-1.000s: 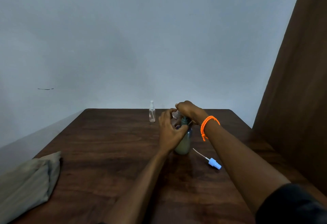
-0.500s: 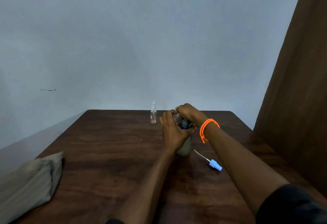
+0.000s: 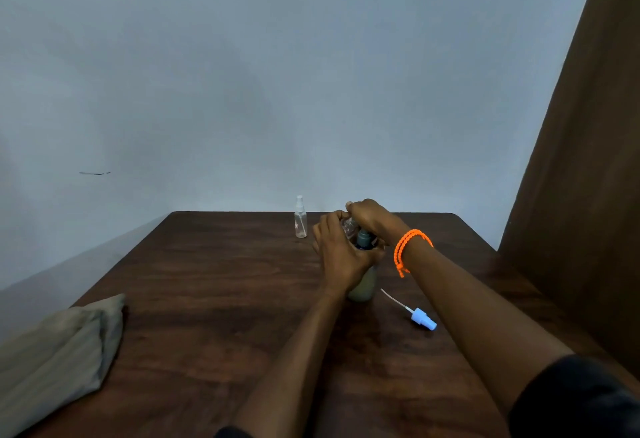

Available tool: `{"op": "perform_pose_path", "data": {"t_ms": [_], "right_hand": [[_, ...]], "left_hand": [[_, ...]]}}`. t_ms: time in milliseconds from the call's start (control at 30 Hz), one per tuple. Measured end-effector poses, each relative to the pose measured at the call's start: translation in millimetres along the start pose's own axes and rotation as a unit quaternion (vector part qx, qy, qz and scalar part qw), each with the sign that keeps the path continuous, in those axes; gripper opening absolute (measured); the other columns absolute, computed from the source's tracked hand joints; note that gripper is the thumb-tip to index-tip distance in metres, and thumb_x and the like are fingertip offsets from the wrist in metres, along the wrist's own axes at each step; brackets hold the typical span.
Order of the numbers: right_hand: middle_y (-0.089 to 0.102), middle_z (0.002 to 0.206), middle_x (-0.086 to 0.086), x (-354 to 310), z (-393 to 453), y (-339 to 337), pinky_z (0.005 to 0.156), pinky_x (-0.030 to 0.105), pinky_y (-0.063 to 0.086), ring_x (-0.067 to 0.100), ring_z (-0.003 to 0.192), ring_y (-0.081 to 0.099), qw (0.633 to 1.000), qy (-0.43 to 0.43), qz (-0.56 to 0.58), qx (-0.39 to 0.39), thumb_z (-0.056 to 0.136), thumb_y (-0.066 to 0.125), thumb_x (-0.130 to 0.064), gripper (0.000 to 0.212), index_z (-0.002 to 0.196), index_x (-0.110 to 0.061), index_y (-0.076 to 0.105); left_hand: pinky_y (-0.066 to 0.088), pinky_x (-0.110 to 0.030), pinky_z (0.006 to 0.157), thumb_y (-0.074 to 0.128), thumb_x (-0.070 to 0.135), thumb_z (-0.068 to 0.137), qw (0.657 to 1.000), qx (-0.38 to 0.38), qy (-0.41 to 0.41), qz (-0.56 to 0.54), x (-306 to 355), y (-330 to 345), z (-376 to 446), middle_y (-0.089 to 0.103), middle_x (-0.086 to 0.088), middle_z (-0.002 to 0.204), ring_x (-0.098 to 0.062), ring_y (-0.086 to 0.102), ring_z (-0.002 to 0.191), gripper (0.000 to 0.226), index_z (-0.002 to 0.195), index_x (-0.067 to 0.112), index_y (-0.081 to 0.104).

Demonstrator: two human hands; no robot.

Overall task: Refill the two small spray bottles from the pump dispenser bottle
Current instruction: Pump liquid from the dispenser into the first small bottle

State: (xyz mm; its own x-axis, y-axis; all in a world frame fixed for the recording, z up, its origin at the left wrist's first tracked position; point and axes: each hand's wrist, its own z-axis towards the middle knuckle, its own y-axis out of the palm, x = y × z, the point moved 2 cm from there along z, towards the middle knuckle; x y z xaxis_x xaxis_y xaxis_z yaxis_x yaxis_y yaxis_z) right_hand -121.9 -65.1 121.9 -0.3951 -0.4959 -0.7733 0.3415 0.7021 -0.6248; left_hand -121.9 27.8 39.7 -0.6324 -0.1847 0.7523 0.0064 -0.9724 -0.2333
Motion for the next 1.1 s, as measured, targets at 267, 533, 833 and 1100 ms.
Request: {"op": "perform_pose_path", "data": {"t_ms": [267,533,833,1100], "right_hand": [[0.071,0.106,0.015,2.0,4.1,0.9,0.077,0.035,0.047,0.031,0.097,0.067,1.0,0.006,0.004,-0.002,0.1,0.042,-0.027,0.034,0.104,-0.004,0.066],[0.075,0.102,0.017,0.2,4.2,0.6,0.092,0.044,0.054,0.035,0.1,0.071,0.999,0.003,0.019,-0.033,0.099,0.043,-0.033,0.043,0.104,0.0,0.07],[0.075,0.102,0.02,-1.8,5.2,-1.9,0.096,0.048,0.054,0.036,0.099,0.071,0.999,0.01,0.003,-0.045,0.093,0.048,-0.029,0.032,0.091,-0.006,0.07],[0.074,0.106,0.02,-3.1,0.9,-1.3,0.095,0.047,0.054,0.038,0.105,0.069,0.999,0.005,-0.026,-0.037,0.095,0.048,-0.019,0.032,0.106,0.002,0.07]], "left_hand": [[0.049,-0.049,0.088,0.08,0.05,0.045,1.0,-0.002,-0.01,-0.008,-0.7,0.6,-1.3,0.049,0.008,0.11,-0.02,0.045,0.109,0.079,0.113,0.02,0.051],[0.05,-0.045,0.089,0.09,0.038,0.051,1.0,0.001,-0.002,-0.031,-4.3,4.4,-2.2,0.048,0.005,0.111,-0.017,0.043,0.108,0.077,0.114,0.019,0.05],[0.051,-0.037,0.088,0.093,0.035,0.054,0.999,0.007,-0.01,-0.044,-3.7,4.4,-5.1,0.052,0.009,0.112,-0.015,0.05,0.108,0.078,0.118,0.021,0.052],[0.049,-0.039,0.092,0.092,0.042,0.049,1.0,0.007,-0.007,-0.022,-2.8,0.8,-5.4,0.052,0.007,0.116,-0.016,0.044,0.112,0.088,0.124,0.019,0.052]]}}
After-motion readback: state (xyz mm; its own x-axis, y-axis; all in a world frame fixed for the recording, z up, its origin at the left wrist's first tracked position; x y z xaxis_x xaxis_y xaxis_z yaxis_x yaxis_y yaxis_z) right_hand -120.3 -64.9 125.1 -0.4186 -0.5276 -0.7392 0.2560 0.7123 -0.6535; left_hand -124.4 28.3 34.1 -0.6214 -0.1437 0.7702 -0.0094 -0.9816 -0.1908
